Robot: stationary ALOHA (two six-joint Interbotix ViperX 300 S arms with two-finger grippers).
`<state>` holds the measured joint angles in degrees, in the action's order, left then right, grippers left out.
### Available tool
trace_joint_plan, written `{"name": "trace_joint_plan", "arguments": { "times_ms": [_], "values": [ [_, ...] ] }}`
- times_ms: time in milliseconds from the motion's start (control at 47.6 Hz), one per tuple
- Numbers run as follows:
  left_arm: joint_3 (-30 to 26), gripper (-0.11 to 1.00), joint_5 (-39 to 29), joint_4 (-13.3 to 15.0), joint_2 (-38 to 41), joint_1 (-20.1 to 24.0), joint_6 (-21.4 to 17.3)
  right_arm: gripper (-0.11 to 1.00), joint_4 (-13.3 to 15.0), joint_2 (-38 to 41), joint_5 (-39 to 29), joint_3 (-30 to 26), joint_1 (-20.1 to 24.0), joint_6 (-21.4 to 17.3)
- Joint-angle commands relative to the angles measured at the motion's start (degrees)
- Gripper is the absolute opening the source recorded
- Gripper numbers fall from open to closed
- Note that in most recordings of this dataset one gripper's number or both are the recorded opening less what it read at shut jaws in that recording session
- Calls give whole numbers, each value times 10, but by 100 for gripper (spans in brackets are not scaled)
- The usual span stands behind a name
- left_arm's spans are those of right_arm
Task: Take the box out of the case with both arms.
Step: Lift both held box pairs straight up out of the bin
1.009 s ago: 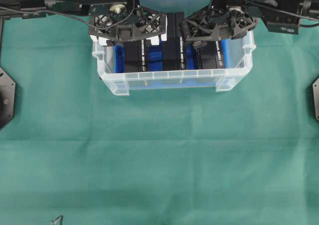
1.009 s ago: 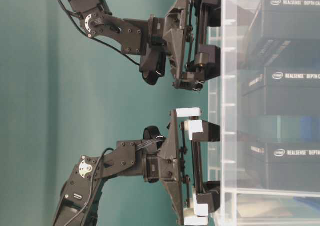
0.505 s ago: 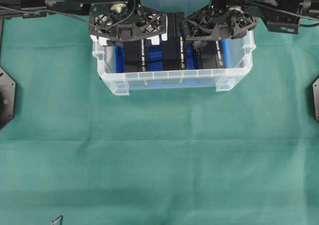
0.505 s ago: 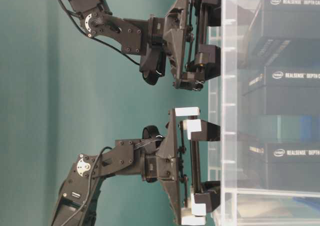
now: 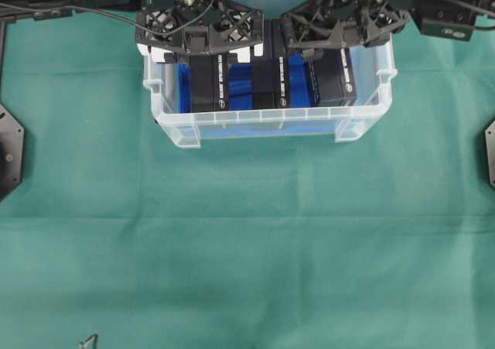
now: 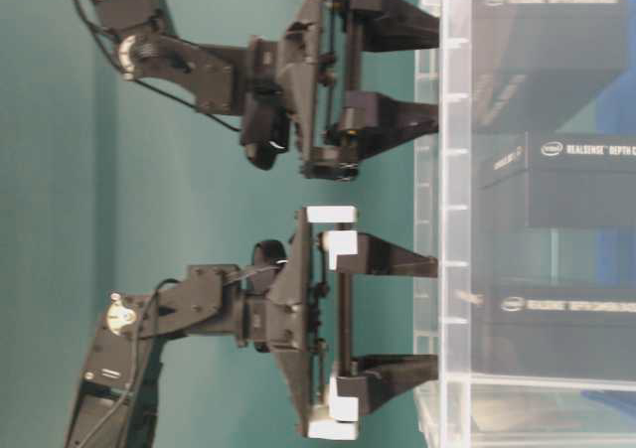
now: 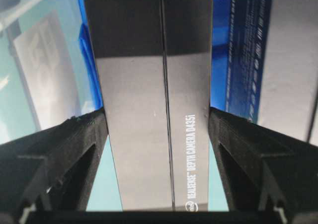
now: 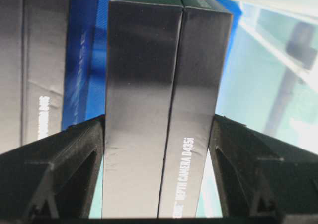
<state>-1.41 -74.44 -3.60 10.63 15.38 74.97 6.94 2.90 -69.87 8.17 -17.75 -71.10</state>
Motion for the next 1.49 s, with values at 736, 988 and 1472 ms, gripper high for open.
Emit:
{"name": "trace_joint_plan", "arguments": {
  "times_ms": [736,988,1472],
  "values": [
    [-202,64,-147,-4,-65,-3,0,65,24,-47,-162,-189,-1,3],
    [-264,64,-200,-1,-56,-9,0,65,40,-47,-203,-247,2,4],
    [-334,64,-257,-1,-37,-13,-1,65,41,-47,-256,-309,7,12]
  ]
}}
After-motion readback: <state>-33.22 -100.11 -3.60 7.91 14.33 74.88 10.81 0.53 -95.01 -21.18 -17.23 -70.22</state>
